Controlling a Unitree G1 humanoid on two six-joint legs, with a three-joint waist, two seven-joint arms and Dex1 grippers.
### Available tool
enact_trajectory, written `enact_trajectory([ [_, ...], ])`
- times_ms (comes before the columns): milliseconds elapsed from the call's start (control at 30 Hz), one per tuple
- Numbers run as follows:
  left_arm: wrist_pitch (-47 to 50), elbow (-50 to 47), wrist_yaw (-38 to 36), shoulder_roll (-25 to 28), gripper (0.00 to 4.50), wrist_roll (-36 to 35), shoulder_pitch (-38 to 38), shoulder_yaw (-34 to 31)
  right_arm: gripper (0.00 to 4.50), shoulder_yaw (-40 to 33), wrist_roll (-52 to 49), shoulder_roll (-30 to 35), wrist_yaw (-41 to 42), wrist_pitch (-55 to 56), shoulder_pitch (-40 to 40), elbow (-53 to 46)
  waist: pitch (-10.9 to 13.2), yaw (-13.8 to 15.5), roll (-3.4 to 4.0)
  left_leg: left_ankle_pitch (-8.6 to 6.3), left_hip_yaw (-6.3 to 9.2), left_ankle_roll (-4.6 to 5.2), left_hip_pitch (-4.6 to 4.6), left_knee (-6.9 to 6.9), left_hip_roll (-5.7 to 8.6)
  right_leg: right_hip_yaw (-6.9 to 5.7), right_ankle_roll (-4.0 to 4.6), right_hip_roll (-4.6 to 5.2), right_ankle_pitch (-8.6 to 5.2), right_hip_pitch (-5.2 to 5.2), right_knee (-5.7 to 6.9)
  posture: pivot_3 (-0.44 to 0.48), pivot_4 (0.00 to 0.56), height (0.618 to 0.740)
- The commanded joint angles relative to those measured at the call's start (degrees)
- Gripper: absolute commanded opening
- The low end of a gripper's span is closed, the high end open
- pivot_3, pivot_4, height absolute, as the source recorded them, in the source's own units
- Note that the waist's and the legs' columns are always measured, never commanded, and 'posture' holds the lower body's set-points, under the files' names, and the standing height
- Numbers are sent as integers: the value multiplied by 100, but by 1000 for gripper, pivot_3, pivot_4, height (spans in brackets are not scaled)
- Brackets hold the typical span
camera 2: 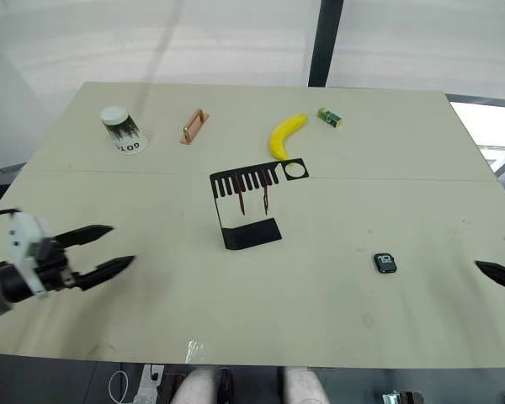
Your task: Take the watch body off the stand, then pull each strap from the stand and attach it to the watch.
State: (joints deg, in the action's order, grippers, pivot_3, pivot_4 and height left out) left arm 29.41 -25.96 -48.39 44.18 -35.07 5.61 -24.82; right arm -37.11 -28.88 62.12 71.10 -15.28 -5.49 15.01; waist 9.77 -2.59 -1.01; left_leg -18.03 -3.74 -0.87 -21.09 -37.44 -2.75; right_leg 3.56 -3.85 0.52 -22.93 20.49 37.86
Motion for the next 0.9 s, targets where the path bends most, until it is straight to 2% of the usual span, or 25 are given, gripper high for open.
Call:
enact_trajectory([
  [33, 426, -1257, 944, -423, 4500, -160, -286, 746, 4452, -39, -1106, -397, -441, -1212, -338, -2430, -2, 18, 4, 3, 0, -7, -2, -3, -3, 0, 0, -7, 0, 0, 3, 0, 150, 740],
  [167, 580, -1544, 1860, -1019, 4500, 357, -663, 1594, 4452, 61, -1863, -834, -1104, -1892, -579, -4184, -4, 104, 8, 5, 9, -12, -3, -5, -3, 0, 0, -16, 0, -1, 1, 0, 150, 740],
  [267, 499, -1452, 2305, -1365, 4500, 844, -906, 2148, 4452, 290, -2155, -854, -1428, -2167, -401, -4765, -3, 107, 4, 3, 9, -9, -10, -27, 3, 1, -9, -10, 5, -6, -2, 0, 150, 740],
  [400, 429, -1065, 2899, -1983, 4500, 1313, -1245, 2608, 4452, 635, -2571, -789, -1618, -2439, 91, -4999, -3, 109, 0, -1, 9, -2, -12, -38, 3, 1, -12, -8, 7, -10, -5, 0, 150, 740],
  [567, 36, -479, 3138, -2252, 4500, 1992, -1508, 2983, 4452, 1140, -2614, -861, -1798, -2565, 531, -5028, -3, 101, -1, -3, 9, 1, -14, -42, 1, 2, -12, -15, 6, -4, -2, 0, 150, 740],
  [700, -26, -207, 3313, -2530, 4500, 2213, -1711, 3076, 4452, 1618, -2380, -1053, -2061, -2468, 678, -5095, -3, 109, -5, -5, 10, 3, -19, -49, 0, 0, -12, -10, 6, -3, -1, 0, 150, 740],
  [900, 71, -187, 3507, -2674, 4500, 2435, -1739, 3009, 4452, 1803, -2365, -1305, -2336, -2368, 748, -5163, -4, 106, -4, -5, 11, 4, -22, -49, 0, -1, -12, -9, 6, -2, -1, 0, 150, 740],
])
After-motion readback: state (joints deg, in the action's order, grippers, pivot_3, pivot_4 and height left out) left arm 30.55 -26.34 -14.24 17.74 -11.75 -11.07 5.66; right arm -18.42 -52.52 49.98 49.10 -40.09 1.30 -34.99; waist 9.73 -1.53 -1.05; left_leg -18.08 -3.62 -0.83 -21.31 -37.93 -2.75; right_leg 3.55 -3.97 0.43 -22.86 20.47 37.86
